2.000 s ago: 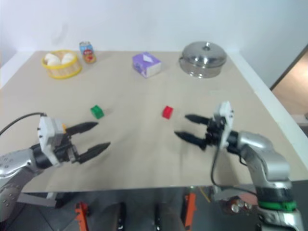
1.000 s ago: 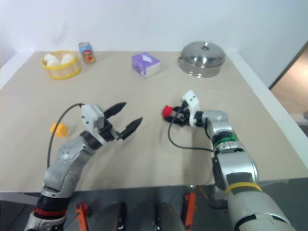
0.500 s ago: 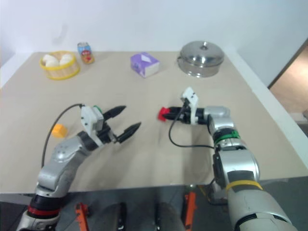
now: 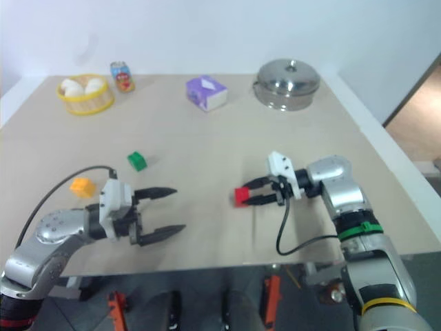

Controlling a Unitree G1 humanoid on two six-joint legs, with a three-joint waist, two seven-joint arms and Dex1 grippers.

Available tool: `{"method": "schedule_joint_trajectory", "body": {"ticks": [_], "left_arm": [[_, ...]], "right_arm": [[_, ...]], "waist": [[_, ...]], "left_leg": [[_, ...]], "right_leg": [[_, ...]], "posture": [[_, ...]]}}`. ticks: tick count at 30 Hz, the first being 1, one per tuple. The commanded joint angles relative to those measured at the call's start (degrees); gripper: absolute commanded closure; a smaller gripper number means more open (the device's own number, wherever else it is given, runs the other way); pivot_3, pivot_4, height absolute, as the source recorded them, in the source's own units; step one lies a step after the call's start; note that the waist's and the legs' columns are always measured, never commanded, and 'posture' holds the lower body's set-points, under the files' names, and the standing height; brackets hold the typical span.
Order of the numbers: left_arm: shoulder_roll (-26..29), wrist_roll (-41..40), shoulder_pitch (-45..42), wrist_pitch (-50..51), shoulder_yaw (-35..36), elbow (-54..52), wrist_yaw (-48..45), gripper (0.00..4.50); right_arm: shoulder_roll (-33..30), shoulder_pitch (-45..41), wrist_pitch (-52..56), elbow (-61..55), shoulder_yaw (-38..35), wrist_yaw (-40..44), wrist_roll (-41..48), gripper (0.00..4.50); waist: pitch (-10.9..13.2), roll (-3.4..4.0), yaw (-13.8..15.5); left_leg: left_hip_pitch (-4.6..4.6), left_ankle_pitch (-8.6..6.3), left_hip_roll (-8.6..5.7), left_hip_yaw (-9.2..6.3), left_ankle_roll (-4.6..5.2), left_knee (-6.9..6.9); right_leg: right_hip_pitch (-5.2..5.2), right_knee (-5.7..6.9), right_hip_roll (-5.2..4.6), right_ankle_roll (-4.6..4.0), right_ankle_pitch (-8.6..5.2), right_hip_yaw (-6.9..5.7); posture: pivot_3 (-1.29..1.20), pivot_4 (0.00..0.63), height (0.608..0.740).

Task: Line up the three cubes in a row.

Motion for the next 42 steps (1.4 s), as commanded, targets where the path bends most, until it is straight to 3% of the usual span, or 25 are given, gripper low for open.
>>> {"method": "schedule_joint_trajectory", "body": {"ticks": [1,23,25,31,36,42], "left_arm": [[-0.05,-0.51,-0.34,-0.80,1.03,-0.89,-0.24,0.00],[-1.21,-0.74,-0.60,0.45,0.81,-2.33,2.76,0.00],[-1.32,-0.73,-0.56,0.52,0.86,-2.35,2.98,0.00],[-2.12,-0.91,-1.14,1.09,2.54,-1.10,5.21,0.00],[-1.80,-1.07,-4.52,2.55,6.34,2.72,8.25,0.00],[1.74,-0.51,-13.79,3.56,11.33,16.26,7.26,0.00]], "right_arm": [[-0.40,0.06,-2.04,-1.74,-0.56,3.84,1.39,3.30],[-1.06,-1.99,-5.11,4.80,5.93,3.84,4.49,3.30],[-1.27,-2.25,-4.57,4.29,5.92,3.84,5.56,2.24],[-2.21,-2.80,-0.58,0.41,4.93,3.84,10.26,0.19],[-0.25,-2.89,6.98,-6.58,-0.18,1.48,15.23,0.02],[7.32,-5.96,15.40,-11.28,-5.69,-13.87,14.87,0.02]], "waist": [[0.00,0.00,0.00],[0.00,0.00,0.02],[0.00,-0.01,0.02],[0.00,0.00,0.02],[0.00,0.00,0.03],[0.00,-0.01,-0.05]], "left_leg": [[0.00,0.00,0.01,0.00,0.00,0.00],[0.03,0.00,0.01,0.10,0.00,-0.01],[0.04,0.00,0.01,0.10,0.00,-0.01],[0.03,0.00,0.02,0.12,0.00,-0.01],[0.03,0.00,0.05,0.10,0.01,0.00],[0.07,0.01,0.13,0.07,0.00,0.05]], "right_leg": [[0.00,0.00,0.00,0.00,0.00,0.00],[0.01,0.00,0.01,0.01,0.00,0.10],[0.02,0.00,0.01,0.02,0.01,0.10],[0.01,0.00,0.01,0.03,0.01,0.11],[0.00,0.02,0.03,0.06,0.03,0.10],[-0.02,0.08,0.19,0.07,0.12,0.10]], "posture": [[0.00,0.150,0.740],[0.00,0.150,0.740],[0.00,0.150,0.740],[0.00,0.150,0.740],[0.00,0.150,0.740],[0.00,0.150,0.740]]}}
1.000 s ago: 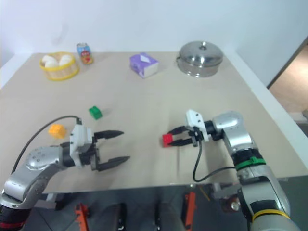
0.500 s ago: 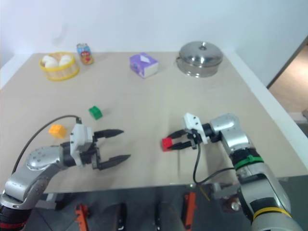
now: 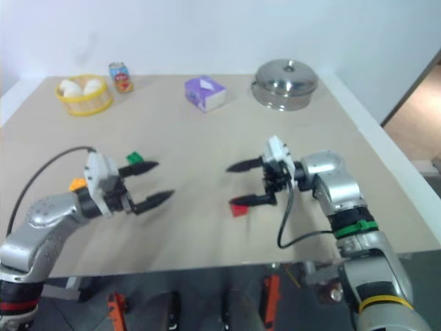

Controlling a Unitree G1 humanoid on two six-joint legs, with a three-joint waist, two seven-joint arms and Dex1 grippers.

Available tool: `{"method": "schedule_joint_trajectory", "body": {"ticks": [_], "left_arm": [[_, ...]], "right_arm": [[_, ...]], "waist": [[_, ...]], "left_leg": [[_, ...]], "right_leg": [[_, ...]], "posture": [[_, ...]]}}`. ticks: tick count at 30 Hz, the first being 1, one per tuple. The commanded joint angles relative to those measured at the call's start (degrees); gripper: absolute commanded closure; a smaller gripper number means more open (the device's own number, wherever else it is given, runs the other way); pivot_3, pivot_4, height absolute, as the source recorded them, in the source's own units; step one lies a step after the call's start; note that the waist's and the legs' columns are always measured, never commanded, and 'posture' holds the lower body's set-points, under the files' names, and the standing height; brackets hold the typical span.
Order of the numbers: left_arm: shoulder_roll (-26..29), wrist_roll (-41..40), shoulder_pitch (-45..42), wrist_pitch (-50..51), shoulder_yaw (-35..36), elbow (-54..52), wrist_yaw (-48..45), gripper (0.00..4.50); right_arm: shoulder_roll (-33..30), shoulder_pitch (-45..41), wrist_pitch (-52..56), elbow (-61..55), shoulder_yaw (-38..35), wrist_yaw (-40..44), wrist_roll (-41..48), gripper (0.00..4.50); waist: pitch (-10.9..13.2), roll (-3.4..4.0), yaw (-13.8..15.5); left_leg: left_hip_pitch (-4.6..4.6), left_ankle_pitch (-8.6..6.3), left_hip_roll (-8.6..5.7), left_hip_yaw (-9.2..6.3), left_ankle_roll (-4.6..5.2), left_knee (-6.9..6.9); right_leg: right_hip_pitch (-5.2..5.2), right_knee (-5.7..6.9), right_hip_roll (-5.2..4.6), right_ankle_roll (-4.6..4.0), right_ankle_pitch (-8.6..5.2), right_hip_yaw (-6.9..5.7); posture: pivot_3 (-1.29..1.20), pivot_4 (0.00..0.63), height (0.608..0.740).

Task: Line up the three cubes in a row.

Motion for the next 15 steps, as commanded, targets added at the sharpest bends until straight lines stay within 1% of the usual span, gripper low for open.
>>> {"method": "schedule_joint_trajectory", "body": {"ticks": [1,3,5,6,8,12,15], "left_arm": [[3.30,1.03,-4.96,-0.19,2.70,7.09,-1.95,0.00],[5.35,2.10,-9.02,-0.52,2.35,13.30,-4.28,0.00],[7.14,5.56,-13.43,-2.58,0.62,20.75,-5.78,0.00],[7.85,7.54,-15.51,-3.89,-0.71,24.73,-7.11,0.00],[8.60,10.97,-18.70,-6.45,-3.04,31.41,-9.73,0.00],[7.25,17.25,-26.01,-11.43,-7.13,44.65,-12.22,0.00],[5.85,20.80,-29.97,-14.36,-9.31,52.42,-13.31,0.00]], "right_arm": [[2.31,-2.44,2.80,-3.11,-2.90,-7.24,-1.22,0.02],[3.38,-2.93,3.47,-2.75,-2.18,-10.45,-4.03,0.02],[4.09,-3.11,4.60,-2.78,-1.65,-11.76,-5.36,0.02],[4.54,-3.27,4.86,-2.70,-1.65,-12.54,-5.98,0.02],[5.42,-3.46,4.98,-2.63,-1.87,-13.69,-6.96,0.02],[6.86,-3.35,4.64,-3.10,-2.75,-15.69,-7.96,0.02],[7.36,-2.78,4.78,-4.40,-3.27,-16.53,-7.89,0.02]], "waist": [[0.00,0.00,0.05],[-0.01,-0.01,0.16],[-0.02,-0.03,0.33],[-0.03,-0.05,0.32],[-0.03,-0.05,0.29],[-0.03,-0.05,0.25],[-0.03,-0.05,0.27]], "left_leg": [[0.00,0.00,0.02,0.00,0.00,0.00],[-0.04,0.00,0.03,0.01,-0.01,-0.01],[-0.23,0.00,0.01,0.02,-0.01,-0.01],[-0.42,0.01,-0.02,0.02,-0.01,0.01],[-0.71,0.01,-0.02,0.09,0.00,0.05],[-0.76,-0.03,-0.03,0.15,-0.01,0.01],[-0.81,-0.03,-0.02,0.13,-0.01,0.02]], "right_leg": [[-0.02,0.00,0.03,-0.01,0.01,0.00],[-0.06,0.01,0.04,-0.02,0.00,-0.01],[-0.26,0.01,0.01,0.01,0.02,0.00],[-0.44,0.02,0.00,0.23,0.14,-0.01],[-0.70,0.03,-0.01,0.29,0.19,0.05],[-0.76,0.03,0.01,0.34,0.14,0.11],[-0.79,0.05,0.03,0.34,0.14,0.09]], "posture": [[0.00,0.150,0.740],[0.00,0.150,0.740],[0.00,0.150,0.740],[0.00,0.150,0.740],[0.00,0.150,0.740],[0.00,0.150,0.740],[0.00,0.150,0.740]]}}
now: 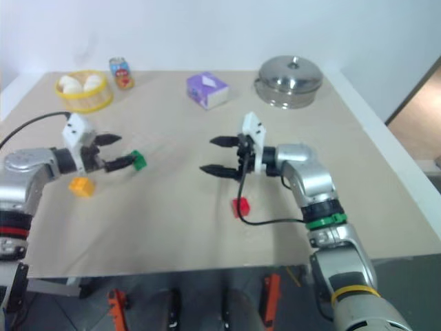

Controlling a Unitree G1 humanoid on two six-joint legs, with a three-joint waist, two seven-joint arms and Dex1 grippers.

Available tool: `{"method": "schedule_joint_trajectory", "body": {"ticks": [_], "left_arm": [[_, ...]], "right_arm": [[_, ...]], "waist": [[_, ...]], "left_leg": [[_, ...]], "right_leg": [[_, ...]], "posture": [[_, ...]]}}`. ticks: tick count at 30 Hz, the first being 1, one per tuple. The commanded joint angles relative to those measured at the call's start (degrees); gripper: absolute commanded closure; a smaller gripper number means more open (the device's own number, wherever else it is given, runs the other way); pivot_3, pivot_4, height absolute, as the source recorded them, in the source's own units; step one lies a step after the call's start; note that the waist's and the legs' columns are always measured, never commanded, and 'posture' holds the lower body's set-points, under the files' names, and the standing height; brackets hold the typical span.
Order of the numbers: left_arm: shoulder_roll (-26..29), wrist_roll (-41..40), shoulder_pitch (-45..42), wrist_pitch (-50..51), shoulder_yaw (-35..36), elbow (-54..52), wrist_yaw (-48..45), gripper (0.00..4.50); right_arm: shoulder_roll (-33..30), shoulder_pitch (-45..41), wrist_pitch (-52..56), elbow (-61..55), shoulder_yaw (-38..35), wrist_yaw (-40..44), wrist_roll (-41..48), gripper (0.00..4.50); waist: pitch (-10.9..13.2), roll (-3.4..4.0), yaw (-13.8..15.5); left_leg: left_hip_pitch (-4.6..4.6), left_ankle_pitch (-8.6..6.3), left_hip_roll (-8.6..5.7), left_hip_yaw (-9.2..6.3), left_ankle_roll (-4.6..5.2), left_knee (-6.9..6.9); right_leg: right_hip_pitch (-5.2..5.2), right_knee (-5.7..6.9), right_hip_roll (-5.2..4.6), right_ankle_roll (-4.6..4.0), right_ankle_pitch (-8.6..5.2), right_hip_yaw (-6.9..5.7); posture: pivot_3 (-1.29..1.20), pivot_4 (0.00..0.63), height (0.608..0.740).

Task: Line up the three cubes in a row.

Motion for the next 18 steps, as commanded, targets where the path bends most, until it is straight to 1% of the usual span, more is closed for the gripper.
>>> {"method": "schedule_joint_trajectory", "body": {"ticks": [1,6,12,13,15,18], "left_arm": [[-0.66,4.18,-4.20,-4.53,-1.81,6.85,-1.55,0.00],[-3.05,8.56,-8.57,-7.80,-3.43,15.71,-0.96,0.00],[-4.26,11.39,-10.73,-9.76,-3.74,20.88,-0.47,0.00],[-4.40,11.65,-10.83,-9.95,-3.70,21.18,-0.35,0.53],[-4.42,12.36,-10.90,-9.84,-3.65,21.58,0.20,1.08],[-4.39,12.86,-10.75,-10.04,-3.28,21.81,0.53,2.17]], "right_arm": [[0.38,-0.47,-0.33,-3.74,-2.31,-1.18,0.21,0.02],[0.94,1.30,0.50,-6.86,-3.32,-2.41,1.20,0.02],[1.35,2.12,1.41,-8.96,-3.64,-3.25,1.65,0.02],[1.37,2.17,1.47,-9.07,-3.67,-3.26,1.66,0.00],[1.50,2.26,1.41,-9.15,-3.76,-3.25,1.79,0.00],[1.91,2.36,1.35,-9.26,-4.16,-3.06,2.28,0.00]], "waist": [[0.00,0.00,-0.03],[0.00,-0.01,-0.12],[0.00,-0.01,-0.21],[0.00,-0.01,-0.21],[0.00,-0.01,-0.21],[0.00,-0.01,-0.21]], "left_leg": [[0.00,0.00,0.00,0.01,0.00,0.01],[0.00,0.00,0.00,0.00,0.00,0.07],[0.02,0.01,0.01,0.00,0.00,0.16],[0.03,0.00,0.01,0.00,0.00,0.19],[0.06,0.00,0.01,0.00,0.00,0.26],[0.09,0.01,0.01,-0.01,0.00,0.34]], "right_leg": [[0.00,0.01,0.00,0.00,0.00,0.00],[0.00,0.11,0.00,0.00,0.00,0.01],[-0.06,0.33,0.02,0.00,0.00,0.03],[-0.06,0.40,0.02,-0.01,-0.02,0.03],[-0.06,0.52,0.01,-0.02,-0.05,0.03],[-0.06,0.63,0.01,-0.02,-0.05,0.03]], "posture": [[0.00,0.150,0.740],[0.00,0.150,0.740],[0.00,0.150,0.740],[0.00,0.150,0.740],[0.00,0.150,0.740],[0.00,0.150,0.740]]}}
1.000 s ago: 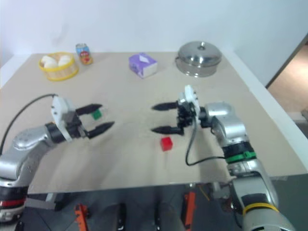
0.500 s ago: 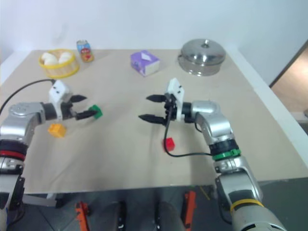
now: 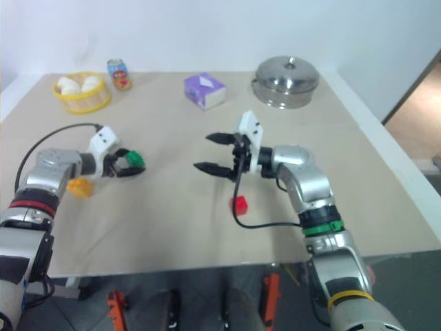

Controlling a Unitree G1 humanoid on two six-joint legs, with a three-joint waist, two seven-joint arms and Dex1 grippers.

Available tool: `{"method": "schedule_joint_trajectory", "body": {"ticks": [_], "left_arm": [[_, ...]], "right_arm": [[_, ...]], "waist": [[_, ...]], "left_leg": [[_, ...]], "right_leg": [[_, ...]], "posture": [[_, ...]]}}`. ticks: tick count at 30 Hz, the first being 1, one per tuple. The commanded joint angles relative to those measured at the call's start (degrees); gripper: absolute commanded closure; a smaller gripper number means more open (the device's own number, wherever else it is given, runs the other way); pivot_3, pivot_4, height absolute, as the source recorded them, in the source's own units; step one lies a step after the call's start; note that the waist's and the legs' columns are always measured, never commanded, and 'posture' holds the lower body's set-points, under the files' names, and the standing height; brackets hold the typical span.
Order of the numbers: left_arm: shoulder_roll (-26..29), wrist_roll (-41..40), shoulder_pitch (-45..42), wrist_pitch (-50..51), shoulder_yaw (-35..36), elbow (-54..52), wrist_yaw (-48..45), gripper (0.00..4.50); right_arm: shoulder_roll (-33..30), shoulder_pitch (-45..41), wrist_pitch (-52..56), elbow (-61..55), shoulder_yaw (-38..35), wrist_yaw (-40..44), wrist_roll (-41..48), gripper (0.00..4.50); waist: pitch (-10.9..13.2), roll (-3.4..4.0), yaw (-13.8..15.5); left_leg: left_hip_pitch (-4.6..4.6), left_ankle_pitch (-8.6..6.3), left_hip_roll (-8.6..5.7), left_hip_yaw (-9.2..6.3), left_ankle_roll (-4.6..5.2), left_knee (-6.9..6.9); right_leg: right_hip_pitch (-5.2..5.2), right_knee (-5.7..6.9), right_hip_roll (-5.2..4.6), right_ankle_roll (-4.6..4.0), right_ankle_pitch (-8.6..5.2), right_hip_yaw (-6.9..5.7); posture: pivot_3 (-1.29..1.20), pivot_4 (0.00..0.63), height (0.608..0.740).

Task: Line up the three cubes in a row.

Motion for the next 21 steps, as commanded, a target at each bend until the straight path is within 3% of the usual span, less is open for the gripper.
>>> {"method": "schedule_joint_trajectory", "body": {"ticks": [1,3,7,12,17,21], "left_arm": [[0.50,0.52,-1.40,-1.30,1.20,-0.07,0.57,2.61],[0.55,0.34,-1.11,-1.33,1.57,-0.44,0.44,3.17],[0.57,-1.42,0.01,-2.71,2.47,-3.57,-2.10,3.17],[0.41,-10.13,9.50,4.10,1.88,-28.99,-14.18,3.17],[-0.04,-11.13,16.78,13.10,-1.29,-48.85,-12.83,3.17],[-1.19,-11.12,18.82,17.43,-3.37,-56.56,-10.70,3.17]], "right_arm": [[0.41,-0.17,-0.35,-2.71,-1.87,0.31,1.45,0.00],[0.50,-0.08,-0.75,-2.63,-1.91,0.59,1.40,0.00],[-0.18,0.70,-0.31,-3.81,-2.28,2.03,2.37,0.00],[-6.09,4.87,5.07,-11.35,-3.54,6.73,6.57,0.00],[-12.98,10.31,7.82,-17.67,-4.21,9.43,7.39,0.00],[-16.76,13.38,9.54,-20.96,-5.86,10.02,8.76,0.00]], "waist": [[0.00,0.00,0.00],[0.00,0.00,0.00],[0.00,0.00,0.00],[0.00,0.00,0.08],[-0.01,-0.01,0.06],[-0.01,-0.01,0.06]], "left_leg": [[0.01,0.00,0.00,0.00,0.00,0.02],[0.02,0.01,0.00,0.00,0.01,0.04],[0.02,0.01,0.00,0.00,0.01,0.05],[-0.04,-0.02,-0.02,0.02,-0.03,0.00],[0.03,-0.05,-0.10,0.02,-0.04,0.03],[0.14,-0.01,-0.07,-0.02,0.02,0.10]], "right_leg": [[0.00,0.02,0.00,0.00,0.00,0.00],[0.00,0.05,0.00,0.00,0.00,0.00],[0.00,0.07,0.00,-0.01,0.00,0.00],[0.00,0.06,-0.11,-0.04,-0.07,0.03],[0.06,0.07,-0.18,0.06,-0.20,0.04],[0.09,0.11,-0.10,-0.04,-0.13,0.04]], "posture": [[0.00,0.150,0.740],[0.00,0.150,0.740],[0.00,0.150,0.740],[0.00,0.150,0.740],[0.00,0.150,0.740],[0.00,0.150,0.740]]}}
